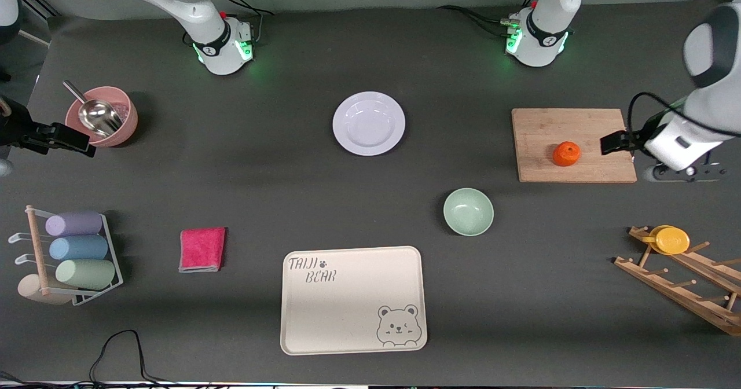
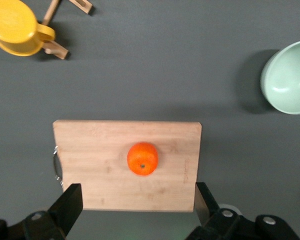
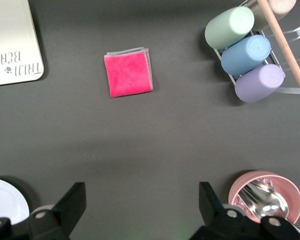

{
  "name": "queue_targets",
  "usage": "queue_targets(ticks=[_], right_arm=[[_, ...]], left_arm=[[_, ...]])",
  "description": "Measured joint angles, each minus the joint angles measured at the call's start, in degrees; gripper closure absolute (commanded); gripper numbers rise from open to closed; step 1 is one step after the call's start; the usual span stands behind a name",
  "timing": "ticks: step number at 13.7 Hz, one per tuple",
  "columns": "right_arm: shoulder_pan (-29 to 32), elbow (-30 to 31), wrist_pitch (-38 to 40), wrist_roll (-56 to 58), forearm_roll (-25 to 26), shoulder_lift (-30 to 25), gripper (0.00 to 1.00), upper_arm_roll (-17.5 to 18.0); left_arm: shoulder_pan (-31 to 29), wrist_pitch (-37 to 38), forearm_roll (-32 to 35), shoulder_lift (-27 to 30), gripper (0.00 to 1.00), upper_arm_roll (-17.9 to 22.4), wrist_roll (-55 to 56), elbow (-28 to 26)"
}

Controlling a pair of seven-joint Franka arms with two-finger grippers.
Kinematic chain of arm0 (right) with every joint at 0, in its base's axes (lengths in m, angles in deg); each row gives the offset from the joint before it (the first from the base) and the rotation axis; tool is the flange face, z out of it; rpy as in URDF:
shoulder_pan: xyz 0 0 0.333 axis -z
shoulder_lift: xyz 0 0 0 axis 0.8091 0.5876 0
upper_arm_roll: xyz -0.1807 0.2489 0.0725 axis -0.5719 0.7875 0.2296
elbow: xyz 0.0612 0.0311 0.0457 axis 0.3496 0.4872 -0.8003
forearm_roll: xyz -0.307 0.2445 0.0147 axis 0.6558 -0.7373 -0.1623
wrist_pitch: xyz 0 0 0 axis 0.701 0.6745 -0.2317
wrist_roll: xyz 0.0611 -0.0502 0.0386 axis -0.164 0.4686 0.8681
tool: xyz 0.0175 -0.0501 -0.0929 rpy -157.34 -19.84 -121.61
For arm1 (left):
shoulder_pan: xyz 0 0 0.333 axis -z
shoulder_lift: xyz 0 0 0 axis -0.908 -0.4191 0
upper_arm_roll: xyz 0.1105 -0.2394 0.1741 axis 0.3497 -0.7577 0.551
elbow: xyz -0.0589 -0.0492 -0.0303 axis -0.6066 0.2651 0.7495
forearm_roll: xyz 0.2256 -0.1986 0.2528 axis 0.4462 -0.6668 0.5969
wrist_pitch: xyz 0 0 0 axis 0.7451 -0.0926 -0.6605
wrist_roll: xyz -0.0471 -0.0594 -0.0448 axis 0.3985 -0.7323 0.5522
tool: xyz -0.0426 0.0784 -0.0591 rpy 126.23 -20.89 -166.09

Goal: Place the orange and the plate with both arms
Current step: 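Move the left gripper down toward the orange on the cutting board, then close the left gripper around the orange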

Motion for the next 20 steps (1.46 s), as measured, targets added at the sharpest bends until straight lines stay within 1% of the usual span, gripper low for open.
queue_targets(ticks=[5,8,10,13,17,18,19,20], right_arm=[[-0.04,0.24,-0.24,0.00,0.00,0.00,0.00,0.02],[-0.04,0.42,-0.26,0.00,0.00,0.00,0.00,-0.03],[-0.04,0.57,-0.33,0.00,0.00,0.00,0.00,-0.04],[-0.04,0.71,-0.38,0.00,0.00,0.00,0.00,-0.04],[-0.02,0.83,-0.38,0.00,0.00,-0.01,0.00,-0.13],[-0.02,0.86,-0.38,0.00,0.00,-0.01,0.00,-0.14],[-0.02,0.87,-0.38,0.00,0.00,-0.01,0.00,-0.15],[-0.02,0.88,-0.38,0.00,0.00,-0.01,0.00,-0.16]], left_arm=[[-0.61,-25.48,0.02,1.00,0.00,0.27,0.00,-22.17],[-0.62,-36.45,0.02,0.88,0.00,0.27,0.00,-31.24],[-0.63,-39.68,0.02,0.62,0.00,0.27,0.00,-33.91],[-1.10,-41.93,0.02,-0.51,0.00,0.30,0.00,-34.88],[-1.43,-46.66,0.02,-3.92,0.02,0.32,0.00,-36.14],[-1.47,-46.83,0.02,-4.40,0.06,0.32,0.00,-36.14],[-1.50,-46.85,0.02,-4.59,0.13,0.32,0.00,-36.14],[-1.52,-46.85,0.01,-4.62,0.31,0.32,0.00,-36.14]])
